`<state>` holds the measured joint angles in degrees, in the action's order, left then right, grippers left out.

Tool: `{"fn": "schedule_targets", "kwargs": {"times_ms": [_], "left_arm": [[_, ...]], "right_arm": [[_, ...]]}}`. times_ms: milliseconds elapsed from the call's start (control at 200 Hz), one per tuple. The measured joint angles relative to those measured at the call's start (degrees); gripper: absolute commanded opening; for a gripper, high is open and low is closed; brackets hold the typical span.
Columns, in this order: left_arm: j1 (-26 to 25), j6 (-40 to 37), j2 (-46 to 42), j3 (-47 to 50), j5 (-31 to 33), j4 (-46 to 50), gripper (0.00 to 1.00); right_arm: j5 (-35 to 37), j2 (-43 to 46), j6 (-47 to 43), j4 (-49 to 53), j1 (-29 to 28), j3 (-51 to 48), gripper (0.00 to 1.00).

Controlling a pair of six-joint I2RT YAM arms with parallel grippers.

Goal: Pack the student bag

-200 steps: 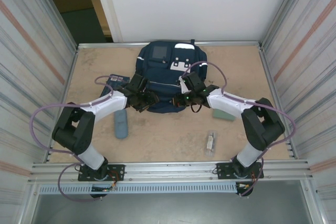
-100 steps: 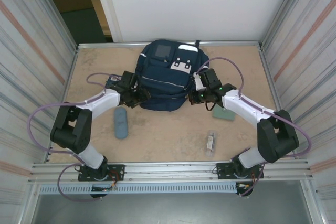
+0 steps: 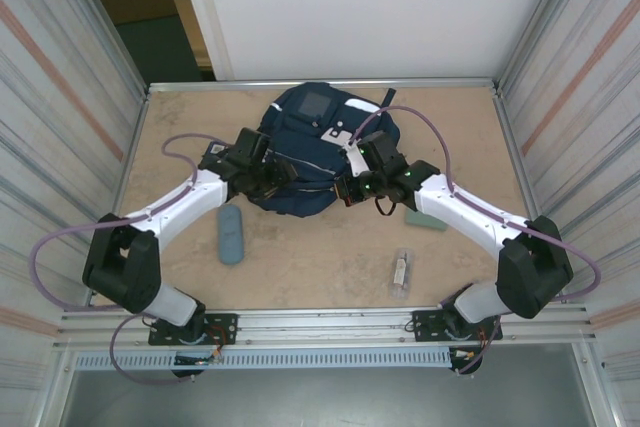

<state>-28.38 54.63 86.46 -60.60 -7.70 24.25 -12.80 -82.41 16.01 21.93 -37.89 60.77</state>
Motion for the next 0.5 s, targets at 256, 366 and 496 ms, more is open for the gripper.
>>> {"fn": "schedule_targets", "kwargs": {"times_ms": [256,366,496], "left_arm": [[-0.5,3.9,3.0,-1.3,4.5,1.2,0.0],[-0.6,3.5,2.5,-2.3,5.2,1.4,0.0],[0.0,2.4,1.0,-4.1,4.1,2.4,0.0]], "right_arm": [[0.3,0.3,0.0,-0.7,-1.8,-1.0,0.0],[1.4,1.7,-0.3,-1.0,-1.2,-3.6,0.0],[1.6,4.2,-1.3,-2.5,4.8,-8.0,0.0]]}}
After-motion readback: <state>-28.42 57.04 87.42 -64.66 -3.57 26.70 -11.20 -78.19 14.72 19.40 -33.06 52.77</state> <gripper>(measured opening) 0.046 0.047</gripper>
